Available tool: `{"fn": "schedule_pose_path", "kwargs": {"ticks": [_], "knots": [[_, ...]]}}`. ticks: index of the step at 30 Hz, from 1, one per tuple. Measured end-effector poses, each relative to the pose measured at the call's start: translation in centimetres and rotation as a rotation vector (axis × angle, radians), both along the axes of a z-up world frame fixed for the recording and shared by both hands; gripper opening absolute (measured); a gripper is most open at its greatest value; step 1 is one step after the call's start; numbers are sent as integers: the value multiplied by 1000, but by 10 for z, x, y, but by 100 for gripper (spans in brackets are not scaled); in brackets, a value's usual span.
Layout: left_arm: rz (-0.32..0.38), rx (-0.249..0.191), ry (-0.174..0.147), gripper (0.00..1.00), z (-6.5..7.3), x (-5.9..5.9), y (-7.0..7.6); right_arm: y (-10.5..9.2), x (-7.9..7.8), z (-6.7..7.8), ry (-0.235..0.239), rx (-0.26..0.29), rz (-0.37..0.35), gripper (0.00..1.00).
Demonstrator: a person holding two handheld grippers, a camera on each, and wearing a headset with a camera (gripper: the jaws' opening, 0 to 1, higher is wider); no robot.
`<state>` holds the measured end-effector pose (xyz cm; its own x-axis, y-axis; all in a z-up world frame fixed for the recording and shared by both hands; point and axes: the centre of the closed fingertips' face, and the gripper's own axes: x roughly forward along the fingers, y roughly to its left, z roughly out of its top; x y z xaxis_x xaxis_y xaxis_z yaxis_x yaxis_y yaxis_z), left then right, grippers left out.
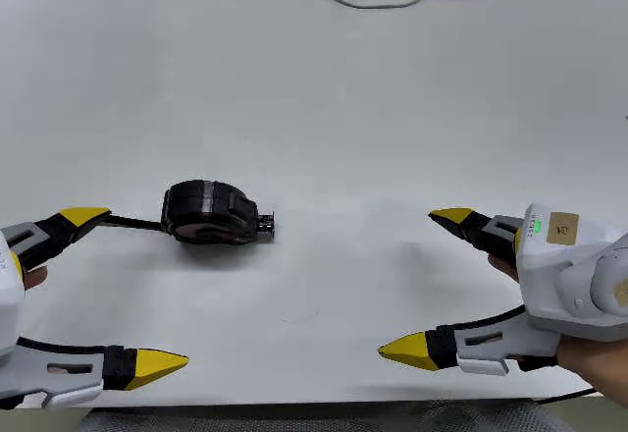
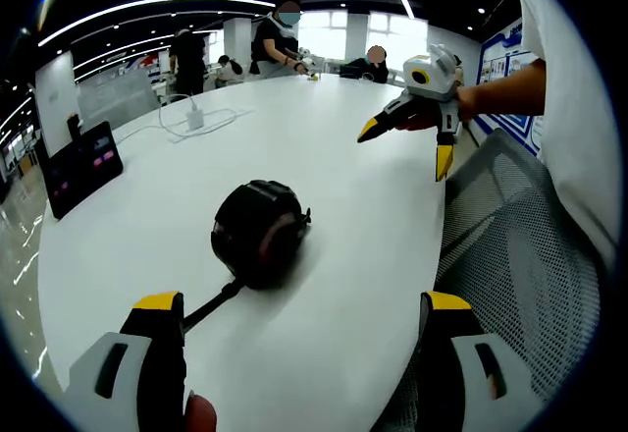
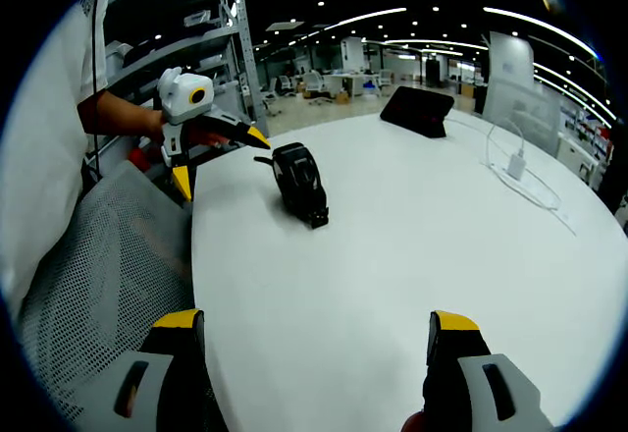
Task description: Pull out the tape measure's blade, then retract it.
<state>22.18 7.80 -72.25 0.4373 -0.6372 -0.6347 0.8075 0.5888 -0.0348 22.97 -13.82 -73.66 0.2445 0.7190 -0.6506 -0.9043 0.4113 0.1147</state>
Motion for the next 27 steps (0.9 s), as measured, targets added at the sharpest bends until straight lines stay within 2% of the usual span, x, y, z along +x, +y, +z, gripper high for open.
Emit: {"fn": "schedule_pose_path", "kwargs": {"ticks": [2, 8, 27], "knots": [[0, 0, -1, 97, 0, 1, 0, 0, -1, 0, 11, 3, 2, 92], [-3, 4, -1, 98, 0, 5, 2, 2, 2, 0, 2, 2, 7, 92], [-44, 22, 21, 91, 2, 20, 1, 11, 15, -1, -5, -10, 49, 92]]}}
